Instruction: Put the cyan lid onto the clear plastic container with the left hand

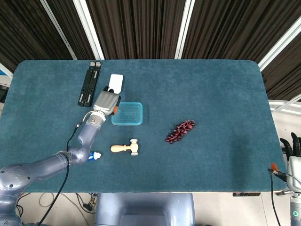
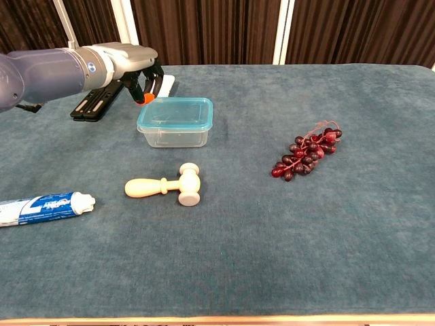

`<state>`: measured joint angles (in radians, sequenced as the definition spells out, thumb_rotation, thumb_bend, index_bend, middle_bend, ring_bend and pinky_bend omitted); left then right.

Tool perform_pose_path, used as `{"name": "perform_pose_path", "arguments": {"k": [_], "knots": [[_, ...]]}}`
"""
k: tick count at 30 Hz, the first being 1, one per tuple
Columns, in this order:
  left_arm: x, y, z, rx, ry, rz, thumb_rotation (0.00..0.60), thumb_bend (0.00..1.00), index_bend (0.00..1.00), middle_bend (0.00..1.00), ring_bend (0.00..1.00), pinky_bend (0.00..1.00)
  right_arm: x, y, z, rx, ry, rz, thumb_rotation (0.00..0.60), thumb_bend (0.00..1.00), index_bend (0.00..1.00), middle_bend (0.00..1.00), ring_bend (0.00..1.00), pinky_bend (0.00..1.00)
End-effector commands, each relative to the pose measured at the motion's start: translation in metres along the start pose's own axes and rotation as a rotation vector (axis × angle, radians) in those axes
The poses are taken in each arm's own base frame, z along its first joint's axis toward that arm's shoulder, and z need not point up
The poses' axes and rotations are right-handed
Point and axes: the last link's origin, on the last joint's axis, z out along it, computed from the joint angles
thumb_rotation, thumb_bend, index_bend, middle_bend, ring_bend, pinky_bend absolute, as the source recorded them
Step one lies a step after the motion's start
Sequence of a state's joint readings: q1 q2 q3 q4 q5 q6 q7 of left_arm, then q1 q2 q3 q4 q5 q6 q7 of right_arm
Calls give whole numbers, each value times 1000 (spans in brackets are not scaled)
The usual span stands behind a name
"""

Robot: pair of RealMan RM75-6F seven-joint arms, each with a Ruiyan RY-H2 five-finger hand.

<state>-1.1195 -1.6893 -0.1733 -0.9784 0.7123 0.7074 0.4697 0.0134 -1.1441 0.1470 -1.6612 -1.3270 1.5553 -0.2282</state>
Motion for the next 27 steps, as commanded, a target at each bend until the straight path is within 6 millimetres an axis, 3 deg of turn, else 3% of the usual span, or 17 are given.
{"name": "perform_pose_path", "arguments": {"k": [1, 27], "knots": [[-4, 1, 1, -6, -3, -7, 600, 489, 643, 567, 196, 122, 0, 0, 0, -1, 0, 0, 600, 292, 184, 40, 31, 0], [-14, 8, 13, -2, -7, -21, 600, 490, 653, 572, 196, 122, 0, 1, 0, -12, 0, -4, 600, 292, 185, 40, 31, 0]]}}
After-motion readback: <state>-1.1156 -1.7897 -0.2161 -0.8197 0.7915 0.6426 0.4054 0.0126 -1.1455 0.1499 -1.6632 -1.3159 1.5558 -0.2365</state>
